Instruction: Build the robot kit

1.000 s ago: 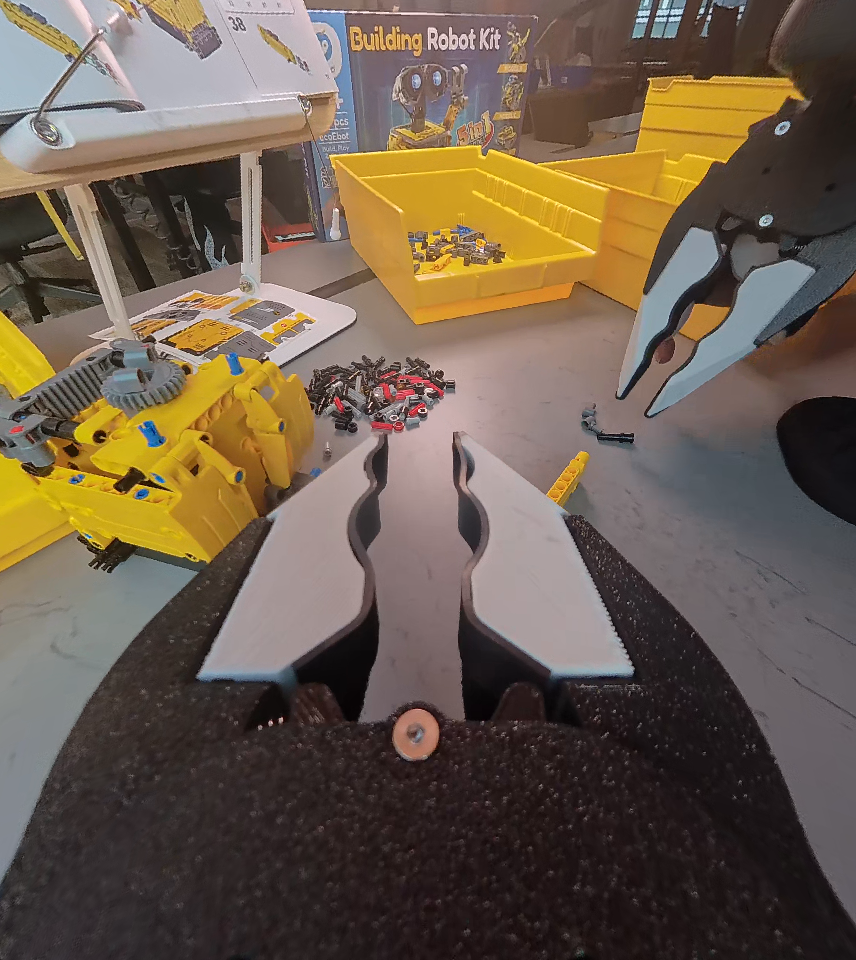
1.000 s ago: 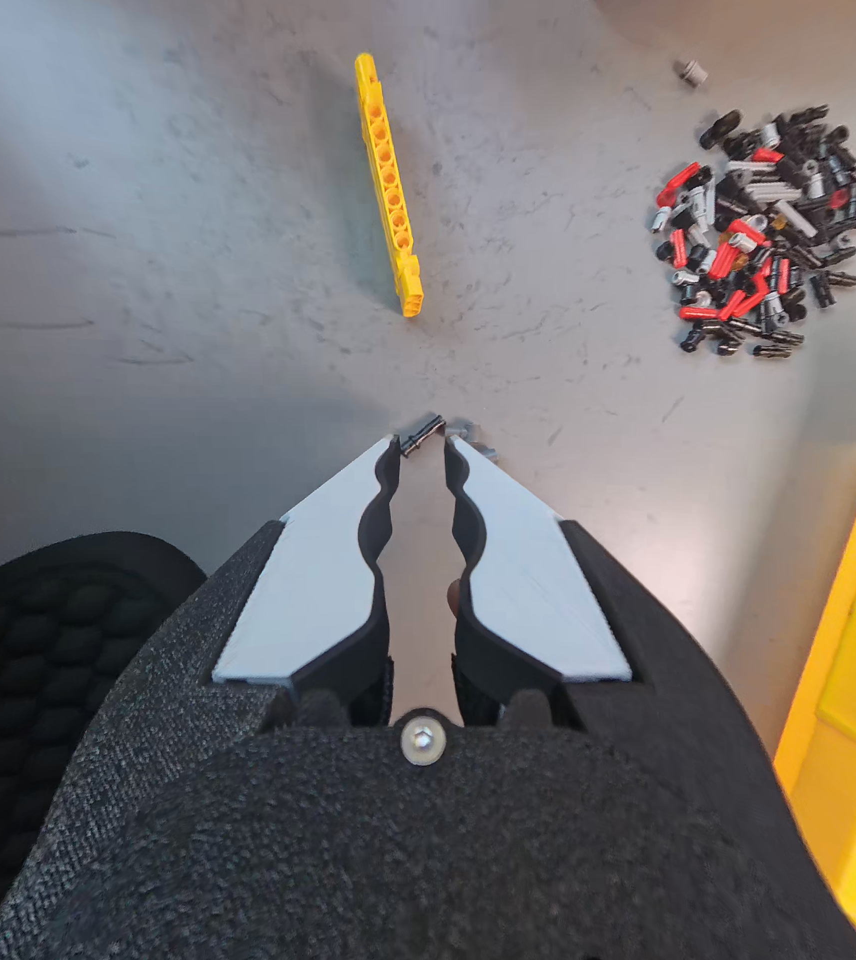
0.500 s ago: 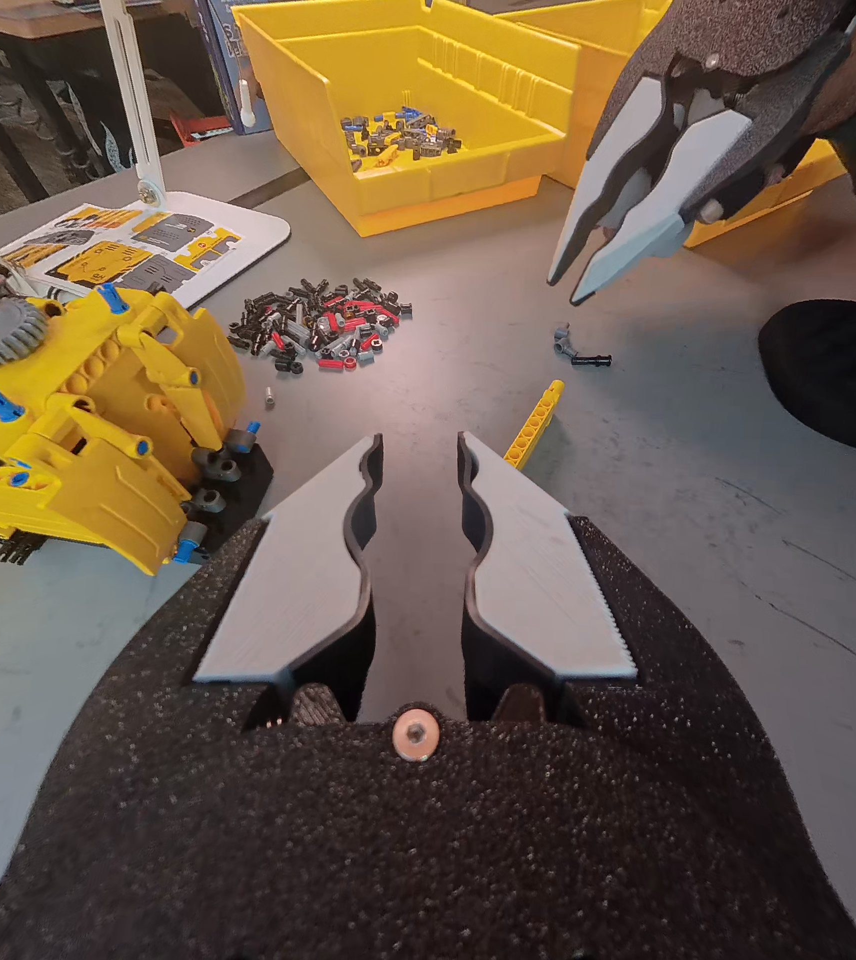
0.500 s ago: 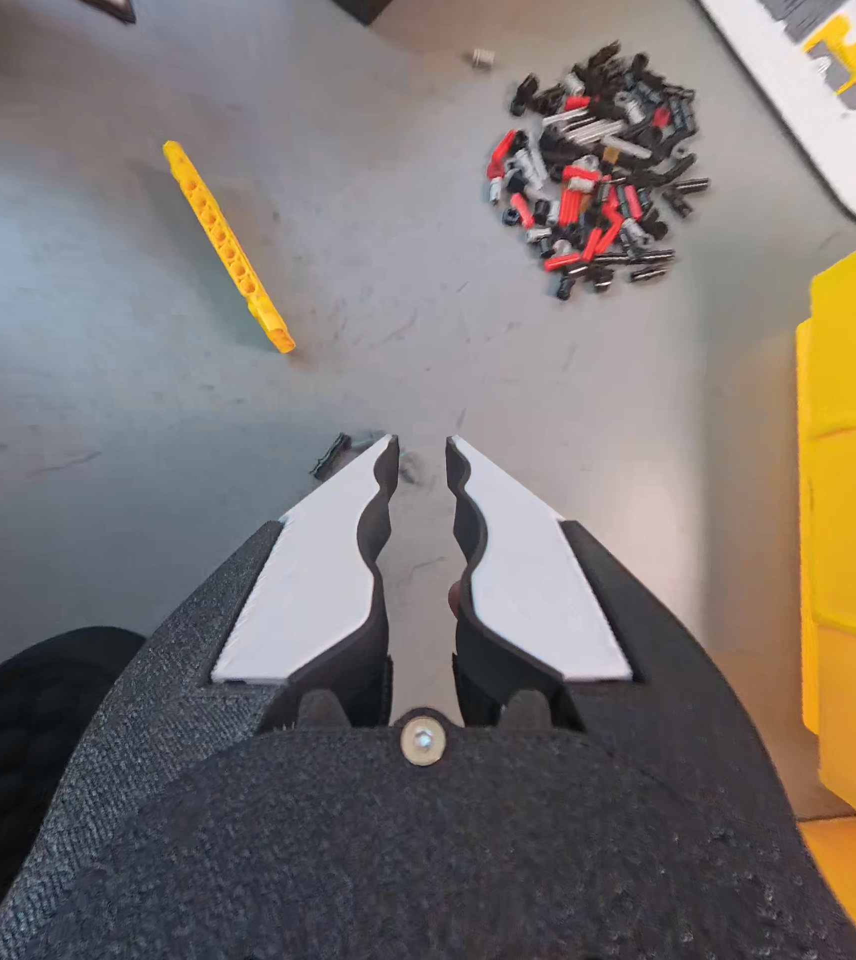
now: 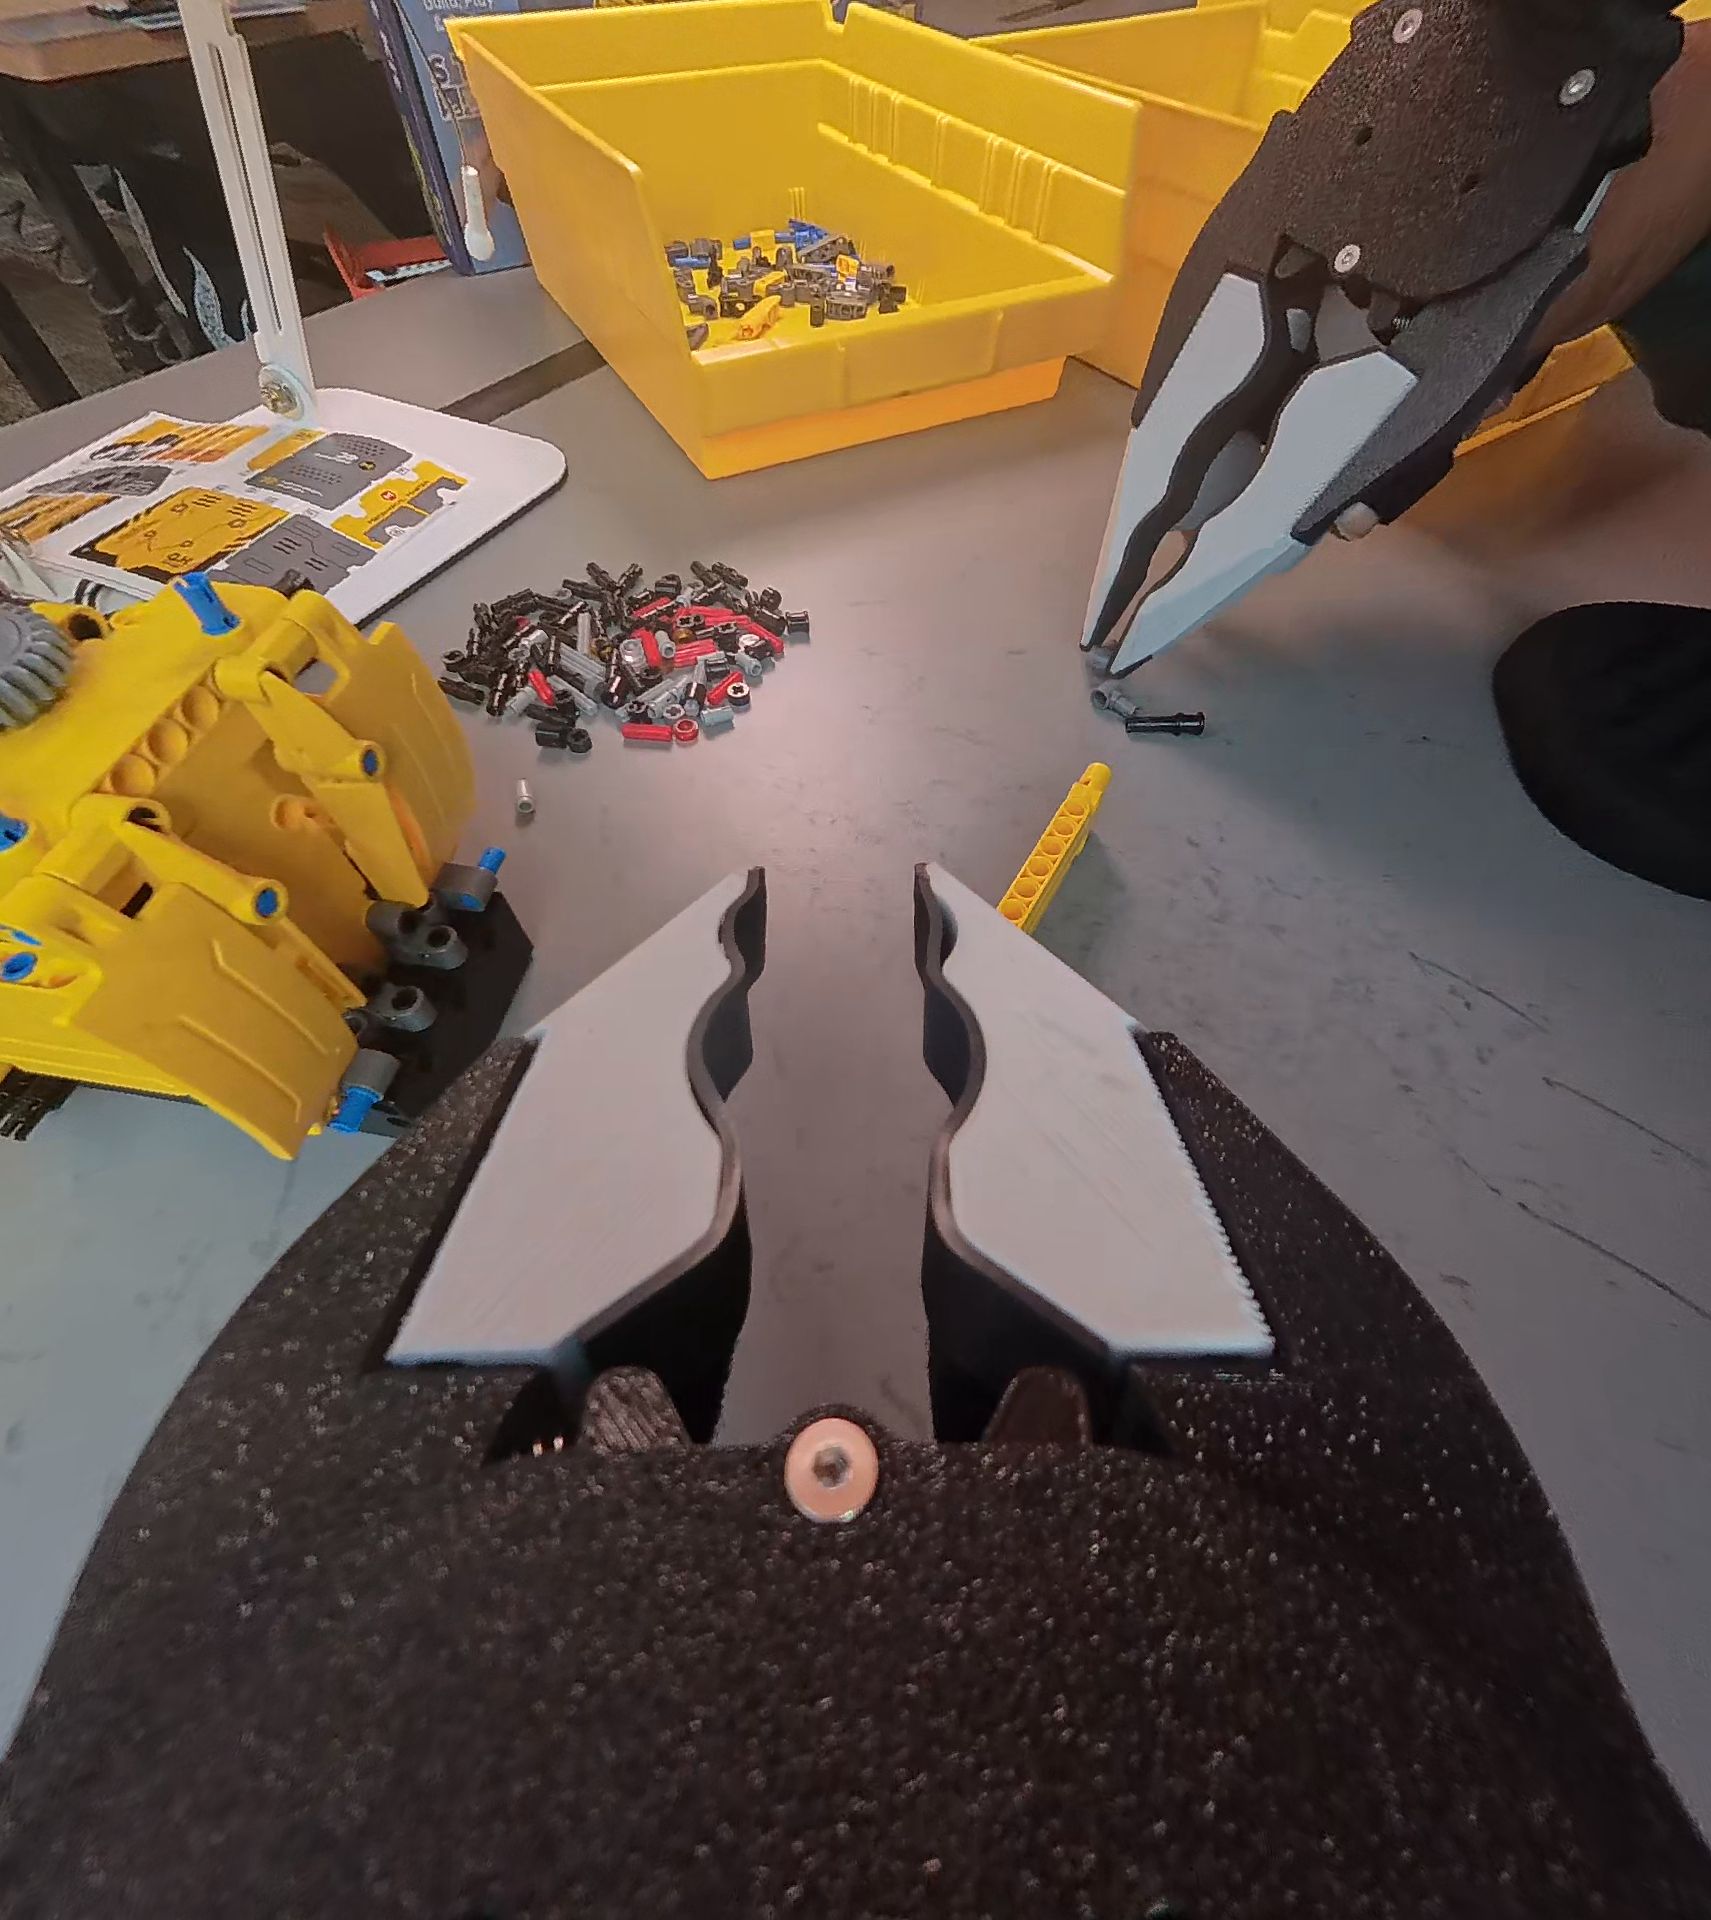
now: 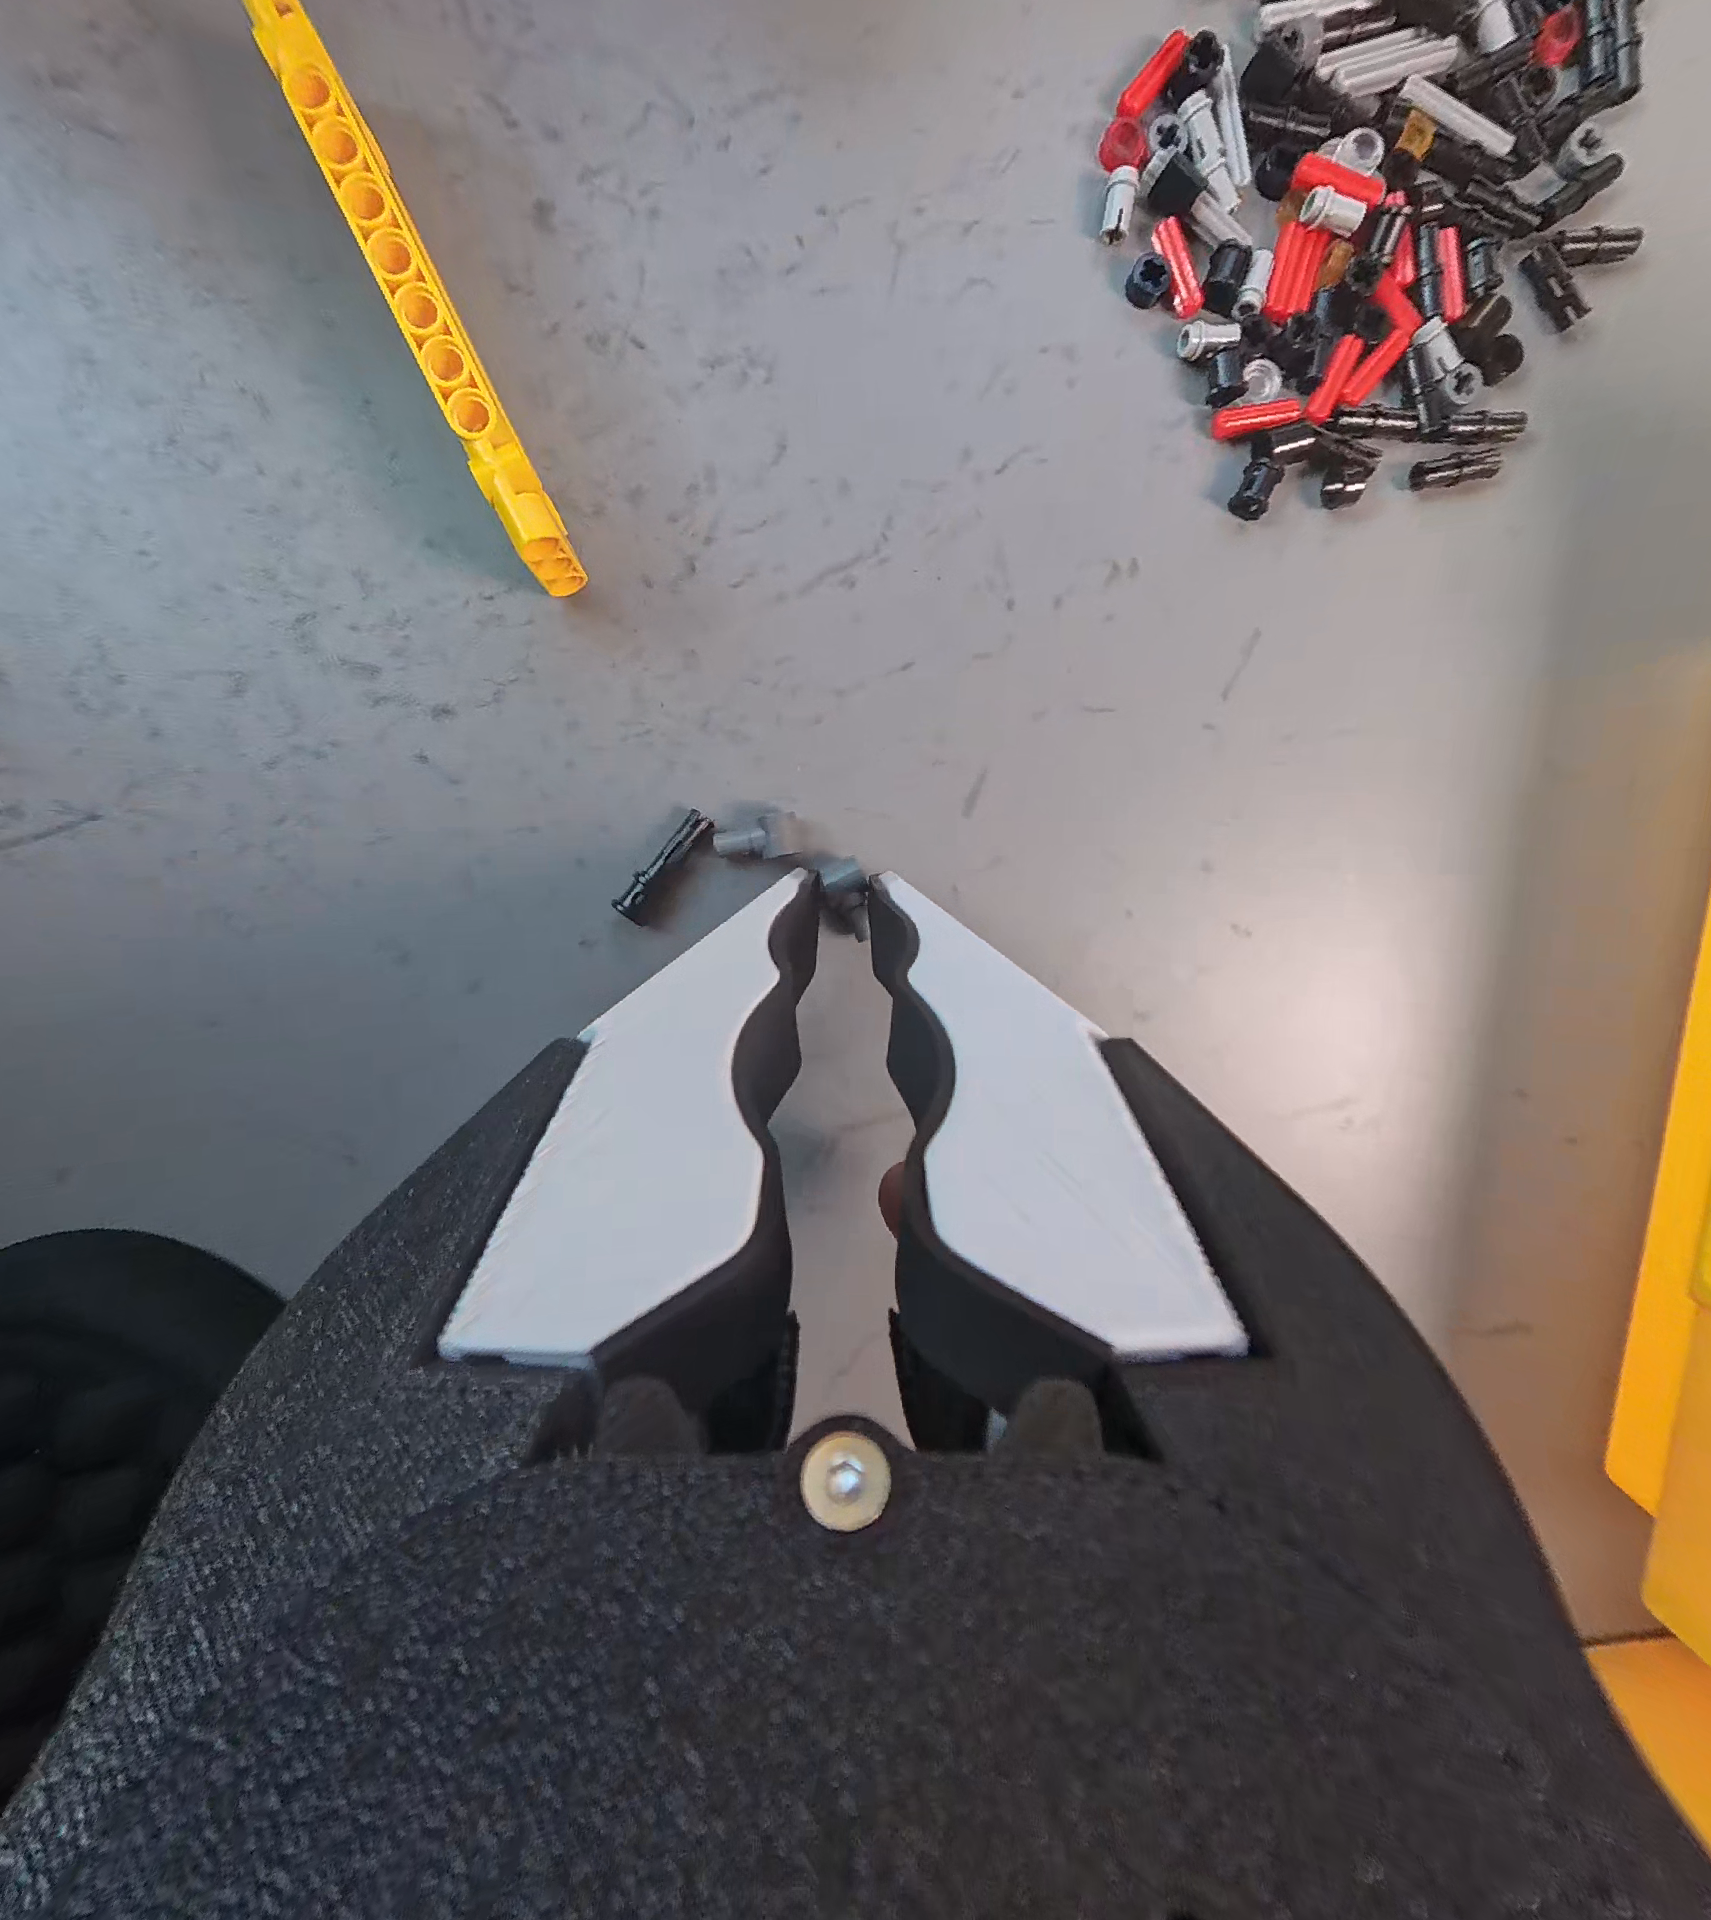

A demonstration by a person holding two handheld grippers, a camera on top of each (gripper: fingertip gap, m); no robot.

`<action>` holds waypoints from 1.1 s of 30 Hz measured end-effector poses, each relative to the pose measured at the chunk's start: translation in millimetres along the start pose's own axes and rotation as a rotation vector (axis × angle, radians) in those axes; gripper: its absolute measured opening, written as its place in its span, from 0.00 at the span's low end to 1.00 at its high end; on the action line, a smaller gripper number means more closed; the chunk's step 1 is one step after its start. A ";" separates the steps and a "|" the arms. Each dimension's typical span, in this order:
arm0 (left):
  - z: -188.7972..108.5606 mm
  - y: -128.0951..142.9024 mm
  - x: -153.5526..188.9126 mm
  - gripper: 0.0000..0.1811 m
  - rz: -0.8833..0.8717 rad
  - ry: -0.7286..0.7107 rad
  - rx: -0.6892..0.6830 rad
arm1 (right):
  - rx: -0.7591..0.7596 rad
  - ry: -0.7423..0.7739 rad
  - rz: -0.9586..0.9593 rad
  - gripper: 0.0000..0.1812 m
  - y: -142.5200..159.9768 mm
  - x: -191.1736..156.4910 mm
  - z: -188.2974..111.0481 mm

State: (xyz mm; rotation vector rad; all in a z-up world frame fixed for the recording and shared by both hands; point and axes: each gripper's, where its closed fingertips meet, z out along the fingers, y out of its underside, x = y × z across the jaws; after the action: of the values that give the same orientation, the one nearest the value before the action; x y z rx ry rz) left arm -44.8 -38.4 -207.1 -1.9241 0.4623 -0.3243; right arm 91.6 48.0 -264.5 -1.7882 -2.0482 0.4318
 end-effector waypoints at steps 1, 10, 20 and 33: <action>-0.4 -0.9 1.0 0.15 0.000 0.004 0.005 | 0.033 0.009 0.006 0.05 -5.1 1.5 -3.0; -25.5 -71.5 63.0 0.14 -0.289 0.444 0.356 | 1.177 -0.699 0.306 0.05 -164.2 -79.9 -136.3; -56.7 -98.9 75.6 0.09 -0.616 0.807 0.535 | 1.274 -0.956 0.399 0.04 -181.0 -109.5 -121.7; -45.9 -80.0 70.8 0.02 -0.387 0.627 0.389 | 1.097 -0.584 0.091 0.04 -168.0 -100.3 -94.2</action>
State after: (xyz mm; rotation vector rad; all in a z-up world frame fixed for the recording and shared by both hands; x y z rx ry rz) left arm 11.7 -81.0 -114.7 -1.4915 0.3865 -1.1993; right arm 1.6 -76.9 -111.3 -1.0932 -1.4475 1.8318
